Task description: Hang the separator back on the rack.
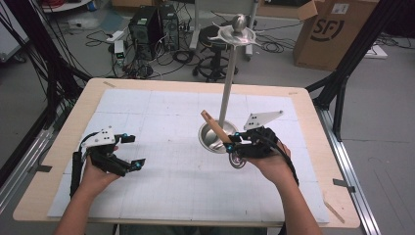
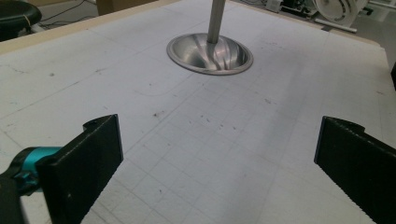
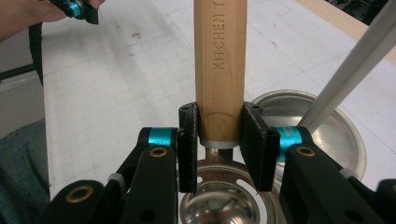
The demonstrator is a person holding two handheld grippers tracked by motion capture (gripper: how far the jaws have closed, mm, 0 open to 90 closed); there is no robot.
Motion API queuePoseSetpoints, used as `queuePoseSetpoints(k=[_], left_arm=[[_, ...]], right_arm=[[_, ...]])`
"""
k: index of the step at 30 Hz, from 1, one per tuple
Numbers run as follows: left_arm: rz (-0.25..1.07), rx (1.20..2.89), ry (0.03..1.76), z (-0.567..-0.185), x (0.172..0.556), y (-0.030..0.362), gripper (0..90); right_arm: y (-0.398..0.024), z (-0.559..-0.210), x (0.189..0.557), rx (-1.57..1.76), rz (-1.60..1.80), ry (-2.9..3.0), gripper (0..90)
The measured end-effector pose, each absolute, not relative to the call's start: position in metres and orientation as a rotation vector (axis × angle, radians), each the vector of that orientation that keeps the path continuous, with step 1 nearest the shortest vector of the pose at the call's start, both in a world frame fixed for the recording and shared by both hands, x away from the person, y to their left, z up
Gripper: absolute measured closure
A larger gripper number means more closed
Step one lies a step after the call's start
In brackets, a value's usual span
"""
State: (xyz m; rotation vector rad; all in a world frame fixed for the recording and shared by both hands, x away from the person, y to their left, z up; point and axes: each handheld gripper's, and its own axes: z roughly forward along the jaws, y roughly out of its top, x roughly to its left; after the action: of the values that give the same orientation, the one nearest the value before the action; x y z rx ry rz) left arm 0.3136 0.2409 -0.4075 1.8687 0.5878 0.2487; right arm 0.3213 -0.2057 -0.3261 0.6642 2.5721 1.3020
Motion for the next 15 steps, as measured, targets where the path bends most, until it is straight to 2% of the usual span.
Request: queuePoseSetpoints(k=[15], left_arm=[[0.251, 1.872, 0.574, -0.406, 0.311, 0.241, 1.7]], right_arm=[[-0.222, -0.315, 0.317, 0.680, 1.361, 2.490, 68.9]])
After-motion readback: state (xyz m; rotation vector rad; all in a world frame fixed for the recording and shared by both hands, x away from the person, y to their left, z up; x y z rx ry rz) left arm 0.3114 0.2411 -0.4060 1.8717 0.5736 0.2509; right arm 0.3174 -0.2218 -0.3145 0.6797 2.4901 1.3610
